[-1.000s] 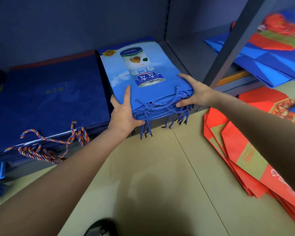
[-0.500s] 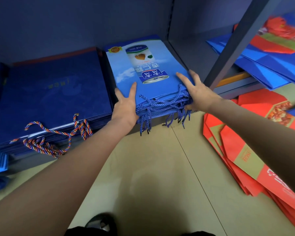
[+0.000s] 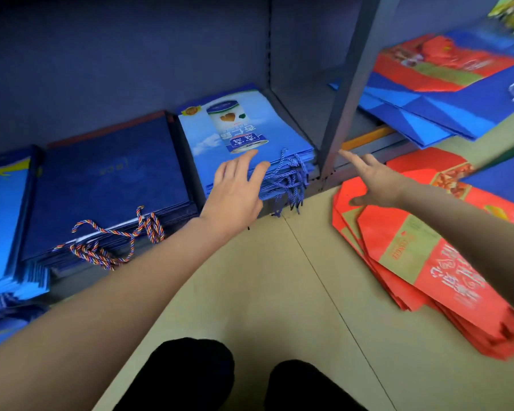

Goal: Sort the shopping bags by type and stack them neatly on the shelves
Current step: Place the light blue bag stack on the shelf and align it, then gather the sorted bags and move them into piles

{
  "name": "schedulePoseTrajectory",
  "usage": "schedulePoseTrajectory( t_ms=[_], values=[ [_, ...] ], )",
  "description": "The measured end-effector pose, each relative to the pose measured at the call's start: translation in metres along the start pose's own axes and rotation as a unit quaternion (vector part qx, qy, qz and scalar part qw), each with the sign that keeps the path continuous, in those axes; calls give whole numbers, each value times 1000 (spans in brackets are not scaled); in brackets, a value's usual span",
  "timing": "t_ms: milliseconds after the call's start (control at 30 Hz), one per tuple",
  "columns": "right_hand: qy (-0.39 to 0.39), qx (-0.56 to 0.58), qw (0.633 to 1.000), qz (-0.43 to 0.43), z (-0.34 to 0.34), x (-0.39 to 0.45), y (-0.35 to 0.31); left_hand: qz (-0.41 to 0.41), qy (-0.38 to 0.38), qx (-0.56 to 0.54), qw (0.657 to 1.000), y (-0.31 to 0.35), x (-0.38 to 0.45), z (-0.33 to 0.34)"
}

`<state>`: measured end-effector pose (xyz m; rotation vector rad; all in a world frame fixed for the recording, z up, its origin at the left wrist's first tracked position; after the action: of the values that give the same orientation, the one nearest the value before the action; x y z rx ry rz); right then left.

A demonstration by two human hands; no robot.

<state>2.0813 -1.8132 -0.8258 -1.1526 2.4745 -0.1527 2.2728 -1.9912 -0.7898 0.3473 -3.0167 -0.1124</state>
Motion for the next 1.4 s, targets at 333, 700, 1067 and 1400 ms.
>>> schedulePoseTrajectory(
  t_ms=[333, 700, 1067, 1400],
  values=[
    [0, 67, 973, 222, 33, -109, 174, 83, -154, 15, 984, 131, 77, 69],
    [-14, 144, 885, 442, 86, -114, 305, 176, -355, -22, 918, 232, 170, 207],
    [62, 213, 914, 338, 72, -126, 272, 58, -468, 37, 881, 246, 190, 229],
    [-143, -82, 924, 346, 106, -142, 314, 48, -485, 79, 869, 253, 196, 236]
  ],
)
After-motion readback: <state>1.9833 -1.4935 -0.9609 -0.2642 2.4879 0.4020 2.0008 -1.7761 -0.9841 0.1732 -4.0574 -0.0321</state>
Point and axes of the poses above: each hand's wrist, its own x-axis towards the middle knuckle, its own z-axis out of the palm, y = z × x, the point moved 3 cm from there along x, towards the middle knuckle, and after that the axes turned 2 degrees about -y, right-handed, at the moved point
